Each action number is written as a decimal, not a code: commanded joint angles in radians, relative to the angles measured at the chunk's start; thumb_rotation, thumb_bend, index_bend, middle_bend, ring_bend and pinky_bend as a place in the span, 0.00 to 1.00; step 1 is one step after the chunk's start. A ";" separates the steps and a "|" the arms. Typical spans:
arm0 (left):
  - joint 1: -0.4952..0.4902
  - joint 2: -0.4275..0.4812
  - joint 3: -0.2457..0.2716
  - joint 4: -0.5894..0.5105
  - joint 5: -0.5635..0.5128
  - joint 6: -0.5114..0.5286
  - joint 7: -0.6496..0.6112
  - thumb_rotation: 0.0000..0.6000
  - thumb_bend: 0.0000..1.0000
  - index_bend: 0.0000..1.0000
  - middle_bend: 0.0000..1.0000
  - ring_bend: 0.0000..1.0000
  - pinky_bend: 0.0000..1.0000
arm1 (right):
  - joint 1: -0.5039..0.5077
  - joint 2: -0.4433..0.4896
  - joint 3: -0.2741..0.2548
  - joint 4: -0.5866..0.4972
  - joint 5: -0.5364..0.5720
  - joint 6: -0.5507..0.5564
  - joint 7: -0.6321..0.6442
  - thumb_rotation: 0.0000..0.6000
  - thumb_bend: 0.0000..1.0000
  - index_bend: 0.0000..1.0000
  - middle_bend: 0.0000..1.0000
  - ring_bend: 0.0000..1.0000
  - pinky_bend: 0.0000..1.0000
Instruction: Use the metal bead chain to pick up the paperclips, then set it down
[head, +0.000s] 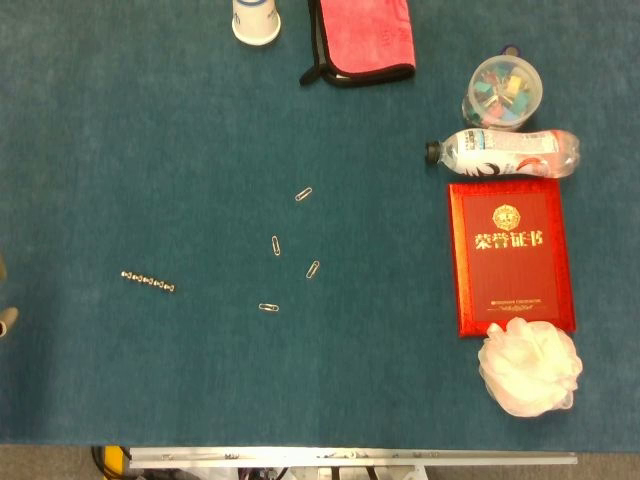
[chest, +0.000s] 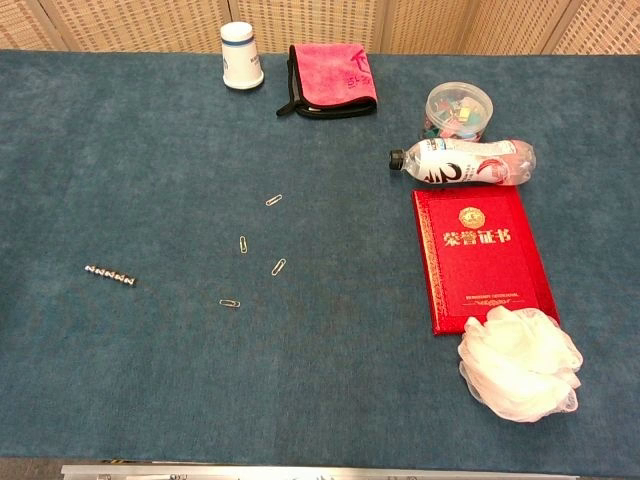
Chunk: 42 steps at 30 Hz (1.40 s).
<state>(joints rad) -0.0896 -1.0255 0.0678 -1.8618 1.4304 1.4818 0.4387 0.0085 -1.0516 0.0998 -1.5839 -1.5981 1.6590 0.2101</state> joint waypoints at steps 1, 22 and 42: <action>-0.001 -0.003 -0.005 0.007 -0.003 -0.011 -0.015 1.00 0.10 0.52 0.35 0.22 0.35 | 0.007 0.002 0.000 -0.002 -0.010 -0.002 0.005 1.00 0.35 0.37 0.36 0.32 0.45; -0.085 -0.033 -0.020 -0.005 -0.005 -0.188 -0.008 1.00 0.20 0.41 0.14 0.09 0.32 | 0.009 0.020 -0.007 0.005 -0.007 0.001 0.067 1.00 0.35 0.37 0.36 0.32 0.45; -0.236 -0.085 -0.033 0.025 -0.122 -0.429 0.113 1.00 0.20 0.36 0.00 0.00 0.11 | -0.004 0.011 -0.013 0.007 0.005 0.009 0.047 1.00 0.35 0.37 0.36 0.32 0.45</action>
<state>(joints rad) -0.3147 -1.1029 0.0387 -1.8402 1.3223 1.0640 0.5390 0.0039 -1.0406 0.0861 -1.5764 -1.5942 1.6685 0.2575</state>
